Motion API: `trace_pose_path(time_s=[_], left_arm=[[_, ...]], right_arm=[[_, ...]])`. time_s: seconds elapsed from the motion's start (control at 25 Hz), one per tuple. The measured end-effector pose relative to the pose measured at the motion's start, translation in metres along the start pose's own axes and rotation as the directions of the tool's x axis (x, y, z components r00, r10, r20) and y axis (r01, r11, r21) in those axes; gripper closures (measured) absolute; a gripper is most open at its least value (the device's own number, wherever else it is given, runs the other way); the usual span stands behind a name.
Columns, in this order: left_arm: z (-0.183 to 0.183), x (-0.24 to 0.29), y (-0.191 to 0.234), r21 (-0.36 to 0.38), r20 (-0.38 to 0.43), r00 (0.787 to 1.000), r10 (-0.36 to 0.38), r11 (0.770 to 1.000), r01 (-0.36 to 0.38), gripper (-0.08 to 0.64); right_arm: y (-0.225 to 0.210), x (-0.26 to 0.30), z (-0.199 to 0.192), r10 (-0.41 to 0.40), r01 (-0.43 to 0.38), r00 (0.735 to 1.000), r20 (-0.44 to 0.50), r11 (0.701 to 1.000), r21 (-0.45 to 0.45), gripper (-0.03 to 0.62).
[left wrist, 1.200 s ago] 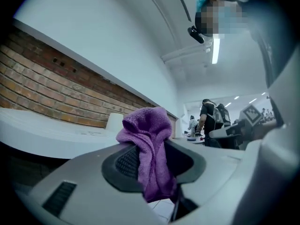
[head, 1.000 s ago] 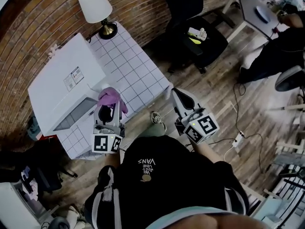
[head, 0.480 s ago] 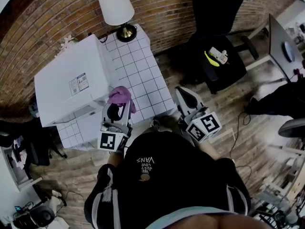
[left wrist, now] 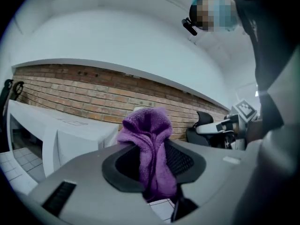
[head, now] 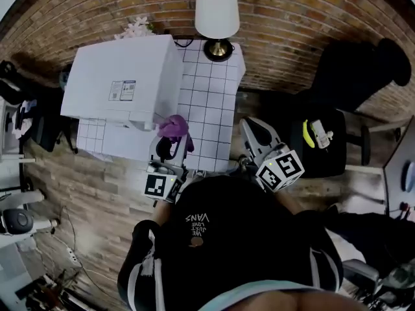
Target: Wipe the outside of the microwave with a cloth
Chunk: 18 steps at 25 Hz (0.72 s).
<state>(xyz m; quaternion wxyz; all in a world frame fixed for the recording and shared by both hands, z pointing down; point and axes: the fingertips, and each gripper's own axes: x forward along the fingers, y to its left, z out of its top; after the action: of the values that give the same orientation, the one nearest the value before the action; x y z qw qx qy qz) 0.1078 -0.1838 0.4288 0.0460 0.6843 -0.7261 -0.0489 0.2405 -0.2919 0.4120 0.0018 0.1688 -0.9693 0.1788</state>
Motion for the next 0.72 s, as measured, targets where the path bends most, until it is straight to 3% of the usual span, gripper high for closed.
trace_pose_path(time_s=[0.16, 0.24, 0.32, 0.4, 0.56, 0.72], left_arm=[[-0.016, 0.003, 0.001, -0.043, -0.006, 0.986, 0.164, 0.985, -0.165, 0.419], [-0.025, 0.004, 0.008, -0.132, -0.012, 0.973, 0.23, 0.964, -0.229, 0.419], [-0.031, 0.008, 0.014, -0.269, -0.004, 0.963, 0.269, 0.927, -0.26, 0.419], [-0.032, 0.012, 0.018, -0.402, 0.025, 0.953, 0.301, 0.876, -0.266, 0.419], [-0.039, 0.017, 0.03, -0.611, 0.052, 0.936, 0.349, 0.752, -0.247, 0.419], [-0.045, 0.024, 0.041, -0.779, 0.088, 0.918, 0.388, 0.601, -0.179, 0.419]], right_arm=[[-0.017, 0.011, 0.01, 0.127, -0.128, 0.991, -0.047, 0.991, -0.021, 0.588], [-0.022, 0.014, 0.012, 0.173, -0.175, 0.983, -0.065, 0.985, -0.015, 0.589], [-0.026, 0.016, 0.011, 0.213, -0.214, 0.973, -0.085, 0.977, -0.009, 0.589], [-0.029, 0.02, 0.009, 0.247, -0.248, 0.964, -0.103, 0.969, -0.003, 0.589], [-0.029, 0.022, 0.005, 0.281, -0.281, 0.953, -0.112, 0.96, 0.012, 0.589], [-0.032, 0.02, 0.002, 0.278, -0.278, 0.954, -0.114, 0.96, 0.019, 0.588]])
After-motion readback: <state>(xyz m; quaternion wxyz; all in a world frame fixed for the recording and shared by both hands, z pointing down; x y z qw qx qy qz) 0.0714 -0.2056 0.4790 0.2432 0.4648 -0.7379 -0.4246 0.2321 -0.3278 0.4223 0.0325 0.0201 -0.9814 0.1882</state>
